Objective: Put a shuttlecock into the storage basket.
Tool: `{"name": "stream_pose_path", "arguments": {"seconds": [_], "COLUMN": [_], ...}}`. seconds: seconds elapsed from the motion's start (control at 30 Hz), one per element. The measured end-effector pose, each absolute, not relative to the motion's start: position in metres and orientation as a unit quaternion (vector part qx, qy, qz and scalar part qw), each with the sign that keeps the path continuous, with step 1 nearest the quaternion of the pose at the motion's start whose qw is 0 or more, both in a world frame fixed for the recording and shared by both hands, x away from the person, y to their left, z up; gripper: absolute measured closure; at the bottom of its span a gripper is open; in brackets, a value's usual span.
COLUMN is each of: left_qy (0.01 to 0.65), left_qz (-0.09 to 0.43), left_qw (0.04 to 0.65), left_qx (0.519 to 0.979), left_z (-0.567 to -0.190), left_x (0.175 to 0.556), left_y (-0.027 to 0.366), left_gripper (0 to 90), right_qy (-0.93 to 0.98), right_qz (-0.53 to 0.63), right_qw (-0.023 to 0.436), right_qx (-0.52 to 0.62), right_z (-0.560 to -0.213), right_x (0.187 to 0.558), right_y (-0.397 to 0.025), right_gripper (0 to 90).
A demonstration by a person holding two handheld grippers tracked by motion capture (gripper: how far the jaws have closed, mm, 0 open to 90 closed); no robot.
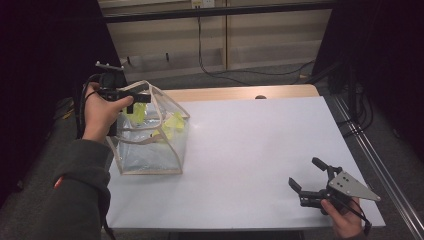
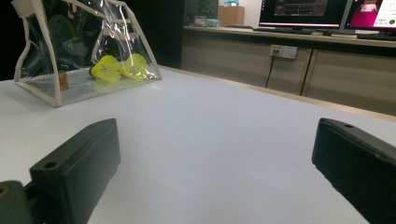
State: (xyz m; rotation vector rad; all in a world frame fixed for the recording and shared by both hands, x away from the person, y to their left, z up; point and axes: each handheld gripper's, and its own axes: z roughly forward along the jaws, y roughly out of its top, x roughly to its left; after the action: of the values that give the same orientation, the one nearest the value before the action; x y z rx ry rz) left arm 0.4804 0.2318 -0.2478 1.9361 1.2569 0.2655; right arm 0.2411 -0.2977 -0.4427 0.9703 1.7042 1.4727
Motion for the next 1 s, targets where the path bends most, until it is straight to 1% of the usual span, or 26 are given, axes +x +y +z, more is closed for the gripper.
{"name": "stream_pose_path", "arguments": {"seconds": [1.0], "left_qy": [0.501], "left_qz": [0.115], "left_qw": [0.393], "left_qx": [0.762], "left_z": [-0.2572], "left_x": [0.4811], "left_y": [0.236], "left_gripper": [64.5], "right_qy": [0.654], "right_qz": [0.565], "right_qw": [0.338], "right_qx": [0.372], "right_z": [-0.4427], "right_x": [0.2411], "right_y": [-0.2977], "right_gripper": [1.1]}}
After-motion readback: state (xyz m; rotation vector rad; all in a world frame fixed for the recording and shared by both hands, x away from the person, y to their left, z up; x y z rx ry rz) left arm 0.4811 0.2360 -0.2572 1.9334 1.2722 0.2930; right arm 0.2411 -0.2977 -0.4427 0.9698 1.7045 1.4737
